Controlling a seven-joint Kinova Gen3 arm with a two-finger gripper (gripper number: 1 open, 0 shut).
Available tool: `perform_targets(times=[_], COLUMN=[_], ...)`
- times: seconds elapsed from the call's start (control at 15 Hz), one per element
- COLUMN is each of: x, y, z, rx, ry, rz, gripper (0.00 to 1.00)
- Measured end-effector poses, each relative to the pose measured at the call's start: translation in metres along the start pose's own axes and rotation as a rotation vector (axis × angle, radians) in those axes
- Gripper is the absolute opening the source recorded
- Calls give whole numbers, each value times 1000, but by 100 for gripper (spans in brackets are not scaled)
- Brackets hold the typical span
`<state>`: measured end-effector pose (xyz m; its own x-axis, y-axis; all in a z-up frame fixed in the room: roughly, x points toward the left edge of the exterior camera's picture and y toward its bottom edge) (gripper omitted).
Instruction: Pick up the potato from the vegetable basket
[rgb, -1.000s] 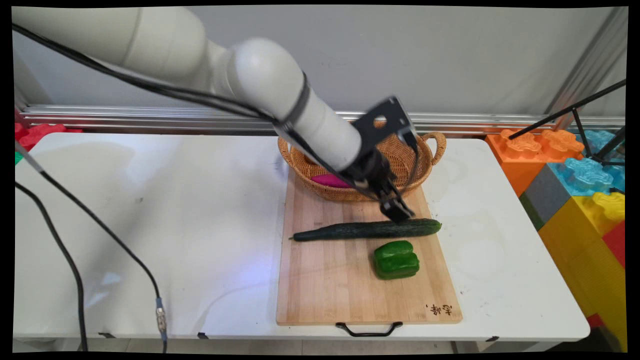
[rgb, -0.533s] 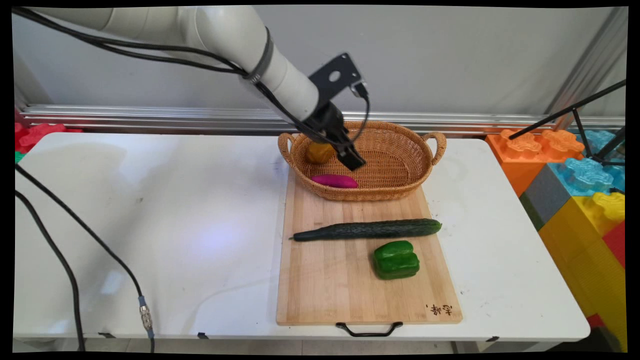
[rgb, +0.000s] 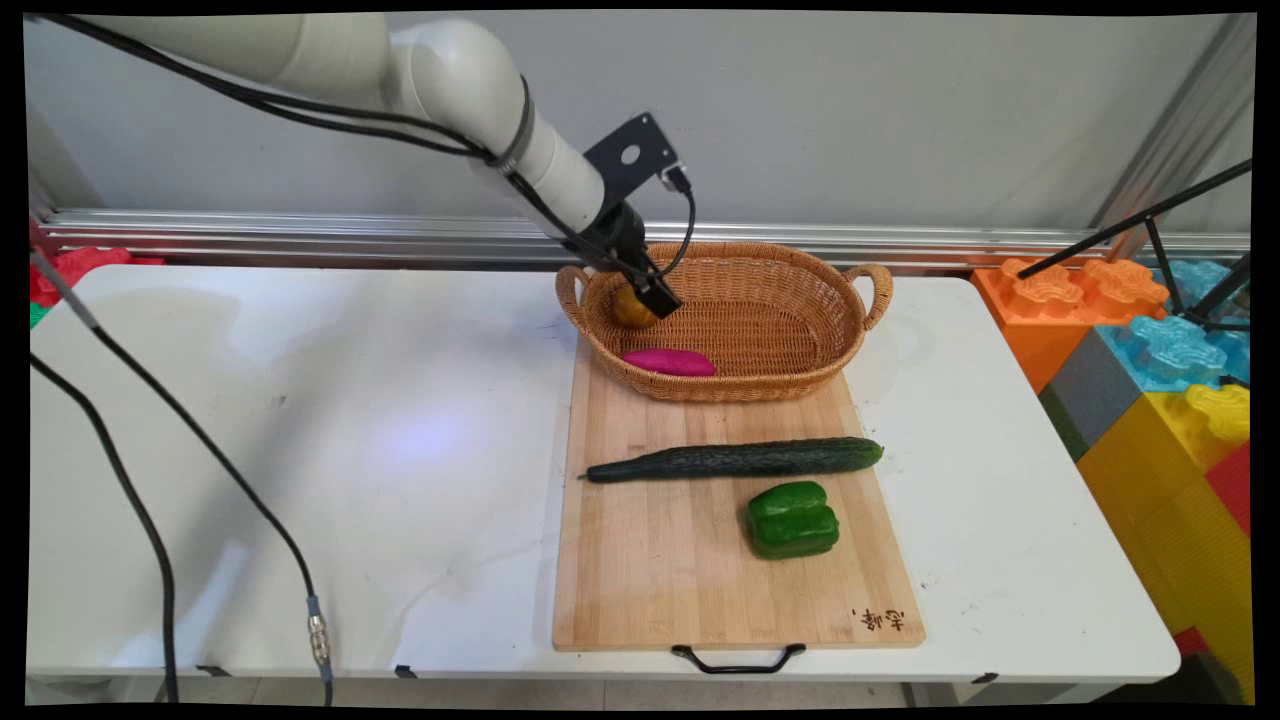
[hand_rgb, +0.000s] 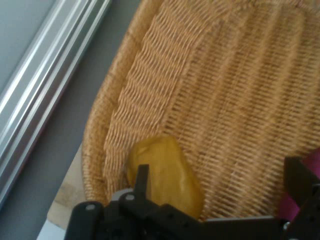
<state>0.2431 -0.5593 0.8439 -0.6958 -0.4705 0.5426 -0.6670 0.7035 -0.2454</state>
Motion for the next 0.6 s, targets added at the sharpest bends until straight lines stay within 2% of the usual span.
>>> perform_targets(times=[0.6], x=[-24], y=[-12], z=[52], rx=[59], ry=[-41], rz=[-54], gripper=[100])
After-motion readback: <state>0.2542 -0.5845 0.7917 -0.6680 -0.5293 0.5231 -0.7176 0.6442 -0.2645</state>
